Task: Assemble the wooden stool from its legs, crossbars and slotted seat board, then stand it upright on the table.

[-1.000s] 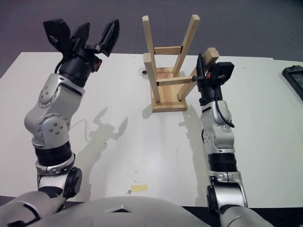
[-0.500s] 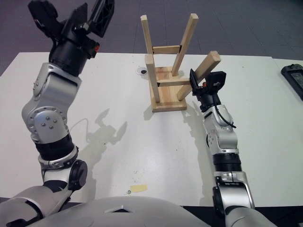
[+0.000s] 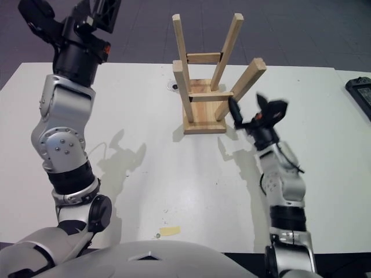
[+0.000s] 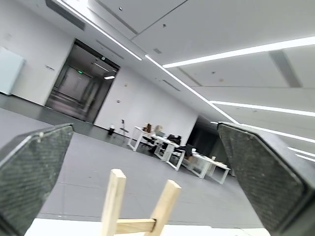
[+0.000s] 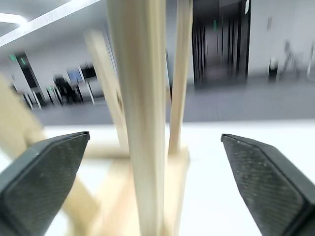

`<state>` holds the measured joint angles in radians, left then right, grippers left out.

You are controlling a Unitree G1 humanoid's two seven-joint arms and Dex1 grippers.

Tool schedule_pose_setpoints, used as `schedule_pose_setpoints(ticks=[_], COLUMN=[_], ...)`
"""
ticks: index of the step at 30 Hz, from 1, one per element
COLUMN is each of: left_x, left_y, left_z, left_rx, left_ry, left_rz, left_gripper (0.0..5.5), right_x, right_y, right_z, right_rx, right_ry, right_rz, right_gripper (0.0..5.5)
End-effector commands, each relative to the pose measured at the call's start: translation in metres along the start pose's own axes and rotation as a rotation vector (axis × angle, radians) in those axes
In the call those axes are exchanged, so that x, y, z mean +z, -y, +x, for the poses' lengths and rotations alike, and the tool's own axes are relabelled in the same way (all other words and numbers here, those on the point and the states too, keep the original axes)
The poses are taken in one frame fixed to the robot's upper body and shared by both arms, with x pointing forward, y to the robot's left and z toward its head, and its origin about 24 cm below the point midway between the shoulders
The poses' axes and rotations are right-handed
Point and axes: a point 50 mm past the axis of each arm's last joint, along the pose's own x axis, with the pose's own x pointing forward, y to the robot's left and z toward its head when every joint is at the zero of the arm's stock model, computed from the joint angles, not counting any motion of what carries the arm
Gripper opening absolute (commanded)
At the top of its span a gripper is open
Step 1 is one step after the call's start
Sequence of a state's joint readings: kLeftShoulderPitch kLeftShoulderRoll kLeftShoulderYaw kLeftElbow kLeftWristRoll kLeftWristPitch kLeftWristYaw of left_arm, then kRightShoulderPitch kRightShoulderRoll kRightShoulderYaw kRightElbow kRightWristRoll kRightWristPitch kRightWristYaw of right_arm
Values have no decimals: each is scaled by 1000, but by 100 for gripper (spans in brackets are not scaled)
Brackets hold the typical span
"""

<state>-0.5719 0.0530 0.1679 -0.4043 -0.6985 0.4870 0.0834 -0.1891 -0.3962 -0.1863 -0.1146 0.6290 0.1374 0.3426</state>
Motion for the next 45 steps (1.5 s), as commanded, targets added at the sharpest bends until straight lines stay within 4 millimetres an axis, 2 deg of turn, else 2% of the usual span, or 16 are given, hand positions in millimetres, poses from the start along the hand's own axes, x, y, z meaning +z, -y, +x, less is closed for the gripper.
schedule_pose_setpoints(ticks=[1, 4, 5, 6, 8, 10, 13, 16, 19, 24, 28, 32, 37, 42, 43, 45], left_x=[-14, -12, -10, -9, -7, -5, -3, -1, -5, -21, -31, -36, -25, -26, -37, -78], left_y=[-14, -17, -17, -18, -18, -19, -22, -26, -28, -18, -2, 16, 36, 49, 51, 51], left_z=[-4, -4, -3, -2, -1, -2, -3, -7, -7, 0, 12, 36, 75, 91, 90, 79], left_rx=[108, 142, 148, 153, 161, 167, 170, 176, 188, 144, 82, 0, -68, -94, -119, -197], left_ry=[-74, -50, -39, -31, -23, -33, -66, -83, -92, -126, -122, -105, -26, 12, -57, -335], left_rz=[106, 125, 125, 127, 134, 158, 200, 208, 192, 188, 182, 197, 198, 226, 240, 309], left_gripper=[540, 540, 540, 540, 540, 540, 540, 540, 540, 540, 540, 540, 540, 540, 540, 540], right_x=[63, 126, 139, 143, 129, 87, 37, 22, 25, 31, 75, 100, 107, 105, 104, 103], right_y=[-3, -12, -11, -10, -6, -10, -19, -22, -26, -29, -35, -35, -28, -28, -28, -29], right_z=[25, 50, 57, 62, 75, 83, 72, 60, 63, 71, 70, 67, 66, 65, 64, 63], right_rx=[8, -43, -87, -127, -212, -246, -221, -194, -180, -209, -194, -180, -217, -234, -238, -243], right_ry=[197, 448, 501, 516, 412, 167, -117, -232, -188, -41, 268, 390, 430, 425, 421, 414], right_rz=[-34, -53, -42, -19, -12, -32, -86, -90, -90, -103, -25, 12, 48, 63, 65, 70], right_gripper=[539, 539, 539, 539, 539, 539, 539, 539, 539, 539, 539, 539, 539, 539, 539, 539])
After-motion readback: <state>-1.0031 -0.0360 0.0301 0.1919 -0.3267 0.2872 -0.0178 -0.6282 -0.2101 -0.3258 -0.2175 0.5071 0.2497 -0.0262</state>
